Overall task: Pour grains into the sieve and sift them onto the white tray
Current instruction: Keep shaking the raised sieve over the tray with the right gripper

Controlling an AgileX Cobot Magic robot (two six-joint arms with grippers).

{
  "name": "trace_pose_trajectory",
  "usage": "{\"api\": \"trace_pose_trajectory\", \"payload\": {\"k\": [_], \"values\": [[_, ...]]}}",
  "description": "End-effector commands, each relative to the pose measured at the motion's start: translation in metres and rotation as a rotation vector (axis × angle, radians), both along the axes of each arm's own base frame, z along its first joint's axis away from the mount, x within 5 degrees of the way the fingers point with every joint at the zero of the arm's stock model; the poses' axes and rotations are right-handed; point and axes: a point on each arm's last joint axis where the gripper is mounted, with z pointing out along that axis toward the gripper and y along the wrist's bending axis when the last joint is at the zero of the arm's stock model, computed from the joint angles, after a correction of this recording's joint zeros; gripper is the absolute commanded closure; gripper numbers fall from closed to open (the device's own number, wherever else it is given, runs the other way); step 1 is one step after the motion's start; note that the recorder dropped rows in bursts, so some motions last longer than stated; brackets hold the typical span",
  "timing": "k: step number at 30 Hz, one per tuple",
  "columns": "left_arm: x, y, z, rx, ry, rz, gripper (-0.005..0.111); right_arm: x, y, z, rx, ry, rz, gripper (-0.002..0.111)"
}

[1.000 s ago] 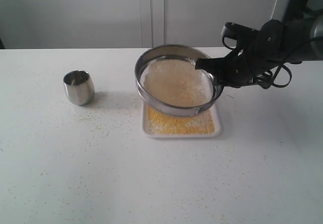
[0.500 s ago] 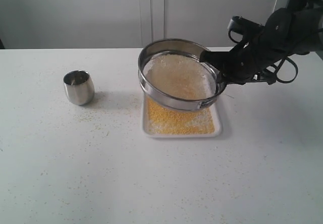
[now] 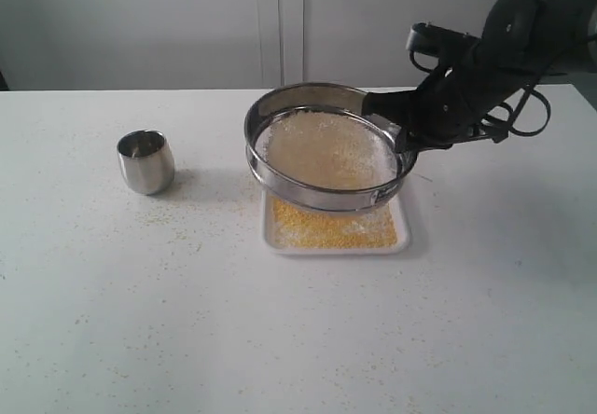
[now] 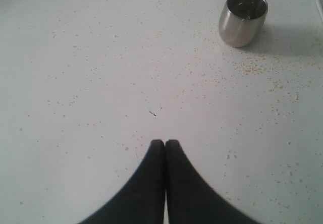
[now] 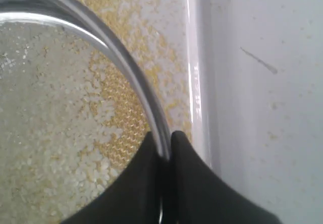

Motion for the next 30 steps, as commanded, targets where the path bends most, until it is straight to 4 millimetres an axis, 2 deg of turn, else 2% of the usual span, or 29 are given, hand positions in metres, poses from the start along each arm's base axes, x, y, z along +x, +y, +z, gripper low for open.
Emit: {"api": "trace_pose_trajectory", "payload": {"k": [1,4,6,7,10,12,14,16,19,22,24,27,30], "values": [[-0.001,0.000,-0.001,0.005,0.003,-0.002,0.107,0.034,0.000,0.016,0.121,-0.102,-0.152,0.108],[-0.001,0.000,-0.001,0.005,0.003,-0.002,0.107,0.027,-0.002,0.009,0.004,0.097,-0.026,0.108],[-0.001,0.000,-0.001,0.005,0.003,-0.002,0.107,0.016,-0.004,0.012,-0.058,0.134,0.013,0.108],[-0.001,0.000,-0.001,0.005,0.003,-0.002,0.107,0.016,-0.002,0.014,-0.044,0.093,0.001,0.108],[-0.001,0.000,-0.001,0.005,0.003,-0.002,0.107,0.034,0.002,0.016,0.036,-0.033,-0.106,0.108],[-0.001,0.000,-0.001,0.005,0.003,-0.002,0.107,0.045,0.005,0.003,0.042,0.012,-0.127,0.108],[-0.001,0.000,-0.001,0.005,0.003,-0.002,0.107,0.039,0.003,-0.005,0.003,0.133,-0.111,0.108],[-0.001,0.000,-0.001,0.005,0.003,-0.002,0.107,0.025,0.001,-0.005,-0.108,0.204,-0.009,0.108],[-0.001,0.000,-0.001,0.005,0.003,-0.002,0.107,0.009,0.004,-0.002,-0.121,0.099,0.009,0.108],[-0.001,0.000,-0.001,0.005,0.003,-0.002,0.107,0.025,0.009,0.000,0.006,-0.102,-0.101,0.108],[-0.001,0.000,-0.001,0.005,0.003,-0.002,0.107,0.034,0.011,-0.010,0.018,-0.045,-0.116,0.108],[-0.001,0.000,-0.001,0.005,0.003,-0.002,0.107,0.018,0.006,-0.011,-0.068,0.089,-0.078,0.108],[-0.001,0.000,-0.001,0.005,0.003,-0.002,0.107,0.003,0.010,-0.004,-0.025,-0.084,-0.078,0.108]]}}
